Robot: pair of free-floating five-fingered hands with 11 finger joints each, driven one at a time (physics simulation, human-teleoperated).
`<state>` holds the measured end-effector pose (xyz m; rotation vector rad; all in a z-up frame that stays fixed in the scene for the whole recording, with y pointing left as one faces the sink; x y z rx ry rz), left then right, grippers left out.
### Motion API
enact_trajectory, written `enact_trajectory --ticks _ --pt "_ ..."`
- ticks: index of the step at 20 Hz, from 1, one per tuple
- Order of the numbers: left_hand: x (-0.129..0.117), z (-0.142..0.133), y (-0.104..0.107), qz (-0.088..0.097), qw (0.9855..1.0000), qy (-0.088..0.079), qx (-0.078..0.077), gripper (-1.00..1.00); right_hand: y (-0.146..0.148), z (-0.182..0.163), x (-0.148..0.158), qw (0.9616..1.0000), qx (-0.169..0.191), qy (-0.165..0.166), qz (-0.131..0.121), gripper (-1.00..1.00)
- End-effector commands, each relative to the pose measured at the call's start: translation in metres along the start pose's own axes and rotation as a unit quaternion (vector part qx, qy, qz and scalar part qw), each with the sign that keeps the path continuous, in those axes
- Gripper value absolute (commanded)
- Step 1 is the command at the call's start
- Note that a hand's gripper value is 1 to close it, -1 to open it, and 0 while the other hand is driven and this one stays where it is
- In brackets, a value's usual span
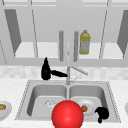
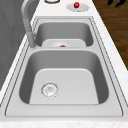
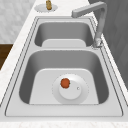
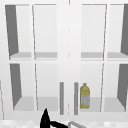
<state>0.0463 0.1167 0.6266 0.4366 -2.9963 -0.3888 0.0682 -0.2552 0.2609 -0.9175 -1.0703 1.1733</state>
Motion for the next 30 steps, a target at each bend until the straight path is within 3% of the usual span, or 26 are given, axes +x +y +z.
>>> enact_trajectory --ticks 1,7,9,11,18,23,30 --pt "0.002 -0.01 -0.002 -0.005 0.9981 0.037 0.048 -1.0 0.0 0.0 0.0 1.0 0.0 0.0 0.0 0.0" --pt "0.011 -0.032 -0.004 -0.014 0.9983 0.021 0.053 -1.0 0.0 0.0 0.0 1.0 0.0 0.0 0.0 0.0" --pt "0.012 -0.04 -0.007 -0.021 0.9984 0.021 0.048 -1.0 0.0 0.0 0.0 1.0 0.0 0.0 0.0 0.0" --pt "0.011 -0.04 -0.003 -0.034 0.9977 0.034 0.049 -1.0 0.0 0.0 0.0 1.0 0.0 0.0 0.0 0.0" --pt "0.012 -0.058 -0.003 -0.058 0.997 0.031 0.041 -1.0 0.0 0.0 0.0 1.0 0.0 0.0 0.0 0.0" --pt "0.011 -0.07 -0.004 -0.079 0.9954 0.034 0.042 -1.0 0.0 0.0 0.0 1.0 0.0 0.0 0.0 0.0" --pt "0.013 -0.084 -0.004 -0.095 0.9934 0.044 0.046 -1.0 0.0 0.0 0.0 1.0 0.0 0.0 0.0 0.0"
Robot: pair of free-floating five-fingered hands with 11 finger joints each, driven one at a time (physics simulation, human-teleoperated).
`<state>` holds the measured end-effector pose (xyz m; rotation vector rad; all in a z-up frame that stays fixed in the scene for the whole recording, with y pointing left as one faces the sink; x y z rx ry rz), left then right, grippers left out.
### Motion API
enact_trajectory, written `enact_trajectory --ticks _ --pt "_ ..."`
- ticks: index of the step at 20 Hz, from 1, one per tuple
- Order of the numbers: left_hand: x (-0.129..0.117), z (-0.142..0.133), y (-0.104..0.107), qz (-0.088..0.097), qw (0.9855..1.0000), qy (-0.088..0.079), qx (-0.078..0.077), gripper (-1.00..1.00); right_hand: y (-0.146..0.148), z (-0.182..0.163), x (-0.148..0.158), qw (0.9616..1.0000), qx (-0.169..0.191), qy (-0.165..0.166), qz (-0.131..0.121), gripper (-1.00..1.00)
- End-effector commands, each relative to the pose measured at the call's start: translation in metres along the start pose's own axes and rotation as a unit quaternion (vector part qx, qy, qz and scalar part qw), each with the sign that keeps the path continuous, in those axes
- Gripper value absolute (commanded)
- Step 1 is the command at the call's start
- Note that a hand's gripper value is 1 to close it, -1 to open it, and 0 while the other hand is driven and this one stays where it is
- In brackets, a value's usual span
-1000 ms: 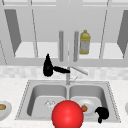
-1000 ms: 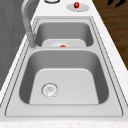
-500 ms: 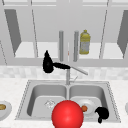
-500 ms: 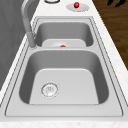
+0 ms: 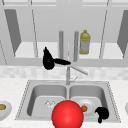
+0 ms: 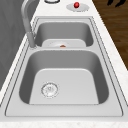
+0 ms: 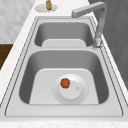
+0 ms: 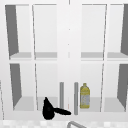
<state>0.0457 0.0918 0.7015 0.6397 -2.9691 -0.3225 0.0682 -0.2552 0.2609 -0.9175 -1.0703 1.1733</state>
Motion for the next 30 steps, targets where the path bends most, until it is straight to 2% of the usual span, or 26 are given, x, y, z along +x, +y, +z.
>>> enact_trajectory --ticks 1,4,5,9,12,13,14,15,18,21,22,23,26,28,30 --pt "0.003 -0.009 -0.006 -0.03 0.9991 0.026 0.015 -1.0 0.0 0.0 0.0 1.0 0.0 0.0 0.0 0.0" --pt "-0.001 -0.01 -0.013 -0.048 0.9985 0.024 0.008 -1.0 0.0 0.0 0.0 1.0 0.0 0.0 0.0 0.0" --pt "-0.004 -0.01 -0.017 -0.054 0.9984 0.015 0.004 -1.0 0.0 0.0 0.0 1.0 0.0 0.0 0.0 0.0" --pt "-0.016 -0.012 -0.033 -0.07 0.9975 0.007 0.004 -1.0 0.0 0.0 0.0 1.0 0.0 0.0 0.0 0.0" --pt "-0.013 -0.008 -0.045 -0.083 0.9964 -0.017 0.005 -1.0 0.0 0.0 0.0 1.0 0.0 0.0 0.0 0.0" --pt "-0.016 -0.009 -0.045 -0.075 0.9971 -0.008 0.013 -1.0 0.0 0.0 0.0 1.0 0.0 0.0 0.0 0.0" --pt "-0.014 -0.01 -0.051 -0.08 0.9967 -0.012 0.008 -1.0 0.0 0.0 0.0 1.0 0.0 0.0 0.0 0.0" --pt "-0.017 -0.009 -0.057 -0.081 0.9966 -0.005 0.008 -1.0 0.0 0.0 0.0 1.0 0.0 0.0 0.0 0.0" --pt "-0.024 -0.004 -0.067 -0.101 0.9949 0.008 0.007 -1.0 0.0 0.0 0.0 1.0 0.0 0.0 0.0 0.0" --pt "-0.036 -0.002 -0.078 -0.109 0.994 0.007 0.008 -1.0 0.0 0.0 0.0 1.0 0.0 0.0 0.0 0.0" --pt "-0.048 -0.003 -0.08 -0.095 0.9954 0.017 -0.001 -1.0 0.0 0.0 0.0 1.0 0.0 0.0 0.0 0.0" --pt "-0.056 -0.003 -0.083 -0.088 0.9959 0.02 -0.002 -1.0 0.0 0.0 0.0 1.0 0.0 0.0 0.0 0.0" --pt "-0.076 -0.001 -0.082 -0.057 0.9984 0.002 0.005 -1.0 0.0 0.0 0.0 1.0 0.0 0.0 0.0 0.0" --pt "-0.09 0.0 -0.083 -0.05 0.9987 0.0 0.008 -1.0 0.0 0.0 0.0 1.0 0.0 0.0 0.0 0.0" --pt "-0.101 0.001 -0.091 -0.053 0.9986 -0.003 0.006 -1.0 0.0 0.0 0.0 1.0 0.0 0.0 0.0 0.0"
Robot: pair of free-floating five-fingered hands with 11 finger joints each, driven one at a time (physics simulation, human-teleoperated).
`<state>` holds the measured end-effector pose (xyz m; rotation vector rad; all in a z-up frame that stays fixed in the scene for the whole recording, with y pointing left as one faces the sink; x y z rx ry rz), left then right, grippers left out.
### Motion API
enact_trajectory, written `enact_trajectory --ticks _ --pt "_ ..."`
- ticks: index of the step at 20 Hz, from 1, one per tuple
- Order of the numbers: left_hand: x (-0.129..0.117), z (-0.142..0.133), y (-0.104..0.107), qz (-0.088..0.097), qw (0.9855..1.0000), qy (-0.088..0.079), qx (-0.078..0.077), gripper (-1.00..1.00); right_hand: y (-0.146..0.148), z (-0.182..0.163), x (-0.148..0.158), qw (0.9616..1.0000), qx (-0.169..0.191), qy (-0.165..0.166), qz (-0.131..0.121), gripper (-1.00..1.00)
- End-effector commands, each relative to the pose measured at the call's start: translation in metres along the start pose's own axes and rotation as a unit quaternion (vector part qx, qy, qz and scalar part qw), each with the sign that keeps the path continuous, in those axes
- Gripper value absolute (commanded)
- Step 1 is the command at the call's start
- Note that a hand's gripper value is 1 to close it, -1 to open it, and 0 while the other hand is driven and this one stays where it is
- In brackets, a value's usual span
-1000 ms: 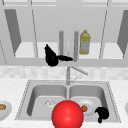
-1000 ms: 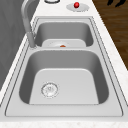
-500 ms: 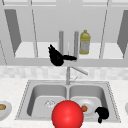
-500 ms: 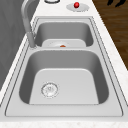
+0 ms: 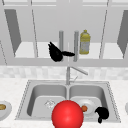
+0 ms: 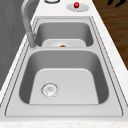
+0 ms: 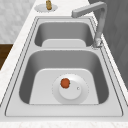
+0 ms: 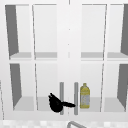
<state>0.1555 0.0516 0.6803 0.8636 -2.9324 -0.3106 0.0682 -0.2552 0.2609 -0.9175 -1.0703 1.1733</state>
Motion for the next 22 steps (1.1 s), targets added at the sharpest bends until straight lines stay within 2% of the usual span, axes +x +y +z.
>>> enact_trajectory --ticks 1,4,6,7,10,12,13,14,15,17,20,22 --pt "-0.022 0.002 -0.015 0.017 0.9999 -0.002 -0.001 -1.0 0.0 0.0 0.0 1.0 0.0 0.0 0.0 0.0" --pt "-0.041 0.004 -0.029 0.008 1.0 0.0 -0.001 -1.0 0.0 0.0 0.0 1.0 0.0 0.0 0.0 0.0" --pt "-0.05 0.004 -0.046 -0.005 1.0 -0.001 -0.005 -1.0 0.0 0.0 0.0 1.0 0.0 0.0 0.0 0.0" --pt "-0.054 0.006 -0.05 -0.015 0.9999 0.003 0.0 -1.0 0.0 0.0 0.0 1.0 0.0 0.0 0.0 0.0" --pt "-0.071 0.011 -0.065 -0.023 0.9997 0.007 -0.002 -1.0 0.0 0.0 0.0 1.0 0.0 0.0 0.0 0.0" --pt "-0.083 0.012 -0.073 -0.016 0.9998 0.012 -0.006 -1.0 0.0 0.0 0.0 1.0 0.0 0.0 0.0 0.0" --pt "-0.088 0.013 -0.075 -0.002 1.0 0.009 -0.001 -1.0 0.0 0.0 0.0 1.0 0.0 0.0 0.0 0.0" --pt "-0.094 0.015 -0.077 0.001 1.0 0.006 0.004 -1.0 0.0 0.0 0.0 1.0 0.0 0.0 0.0 0.0" --pt "-0.101 0.016 -0.076 0.021 0.9997 0.0 0.007 -1.0 0.0 0.0 0.0 1.0 0.0 0.0 0.0 0.0" --pt "-0.101 0.018 -0.073 0.041 0.9991 -0.008 0.007 -1.0 0.0 0.0 0.0 1.0 0.0 0.0 0.0 0.0" --pt "-0.101 0.02 -0.073 0.043 0.9989 -0.015 0.005 -1.0 0.0 0.0 0.0 1.0 0.0 0.0 0.0 0.0" --pt "-0.1 0.02 -0.081 0.032 0.9992 -0.023 -0.002 -1.0 0.0 0.0 0.0 1.0 0.0 0.0 0.0 0.0"
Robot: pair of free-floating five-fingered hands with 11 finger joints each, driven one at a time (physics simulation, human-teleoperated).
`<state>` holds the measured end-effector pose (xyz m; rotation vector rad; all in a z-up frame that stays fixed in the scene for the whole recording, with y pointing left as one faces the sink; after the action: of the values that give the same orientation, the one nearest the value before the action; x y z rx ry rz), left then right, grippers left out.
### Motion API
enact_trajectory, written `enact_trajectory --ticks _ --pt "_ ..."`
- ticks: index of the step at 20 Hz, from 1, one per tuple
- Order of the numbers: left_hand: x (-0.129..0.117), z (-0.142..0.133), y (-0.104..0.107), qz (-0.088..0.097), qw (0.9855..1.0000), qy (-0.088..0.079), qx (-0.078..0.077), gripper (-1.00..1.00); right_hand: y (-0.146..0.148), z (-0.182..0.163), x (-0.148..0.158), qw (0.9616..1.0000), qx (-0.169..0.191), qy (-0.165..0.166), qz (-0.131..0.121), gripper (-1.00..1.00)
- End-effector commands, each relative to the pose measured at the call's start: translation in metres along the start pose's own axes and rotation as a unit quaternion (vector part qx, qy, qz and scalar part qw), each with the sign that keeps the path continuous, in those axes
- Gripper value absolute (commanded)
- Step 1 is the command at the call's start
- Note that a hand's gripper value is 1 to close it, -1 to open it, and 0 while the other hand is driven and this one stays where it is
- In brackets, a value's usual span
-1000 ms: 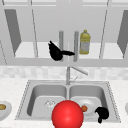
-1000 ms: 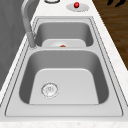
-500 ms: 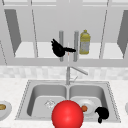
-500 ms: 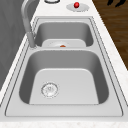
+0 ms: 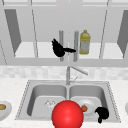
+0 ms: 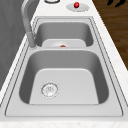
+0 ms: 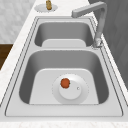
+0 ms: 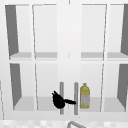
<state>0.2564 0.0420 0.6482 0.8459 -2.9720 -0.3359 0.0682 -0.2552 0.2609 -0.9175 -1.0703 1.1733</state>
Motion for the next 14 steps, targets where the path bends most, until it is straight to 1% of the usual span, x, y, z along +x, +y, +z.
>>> enact_trajectory --ticks 1,4,6,7,8,9,10,11,12,13,14 --pt "-0.021 0.005 -0.014 0.021 0.9998 -0.005 0.001 -1.0 0.0 0.0 0.0 1.0 0.0 0.0 0.0 0.0" --pt "-0.024 0.004 -0.02 0.005 1.0 0.002 -0.003 -1.0 0.0 0.0 0.0 1.0 0.0 0.0 0.0 0.0" --pt "-0.025 0.006 -0.018 0.004 1.0 0.003 -0.003 -1.0 0.0 0.0 0.0 1.0 0.0 0.0 0.0 0.0" --pt "-0.023 0.006 -0.015 0.002 1.0 0.005 0.0 -1.0 0.0 0.0 0.0 1.0 0.0 0.0 0.0 0.0" --pt "-0.022 0.007 -0.011 -0.002 1.0 0.007 0.003 1.0 0.0 0.0 0.0 1.0 0.0 0.0 0.0 0.0" --pt "-0.018 0.009 -0.005 0.004 0.9999 0.001 -0.01 1.0 0.0 0.0 0.0 1.0 0.0 0.0 0.0 0.0" --pt "-0.015 0.009 0.0 -0.004 0.9999 0.004 -0.009 1.0 0.0 0.0 0.0 1.0 0.0 0.0 0.0 0.0" --pt "-0.011 0.009 0.004 -0.036 0.9993 0.004 -0.004 1.0 0.0 0.0 0.0 1.0 0.0 0.0 0.0 0.0" --pt "-0.005 0.009 0.009 -0.063 0.998 0.001 -0.002 1.0 0.0 0.0 0.0 1.0 0.0 0.0 0.0 0.0" --pt "-0.002 0.01 0.012 -0.082 0.9967 -0.001 -0.002 1.0 0.0 0.0 0.0 1.0 0.0 0.0 0.0 0.0" --pt "0.0 0.01 0.013 -0.084 0.9965 -0.003 -0.003 1.0 0.0 0.0 0.0 1.0 0.0 0.0 0.0 0.0"
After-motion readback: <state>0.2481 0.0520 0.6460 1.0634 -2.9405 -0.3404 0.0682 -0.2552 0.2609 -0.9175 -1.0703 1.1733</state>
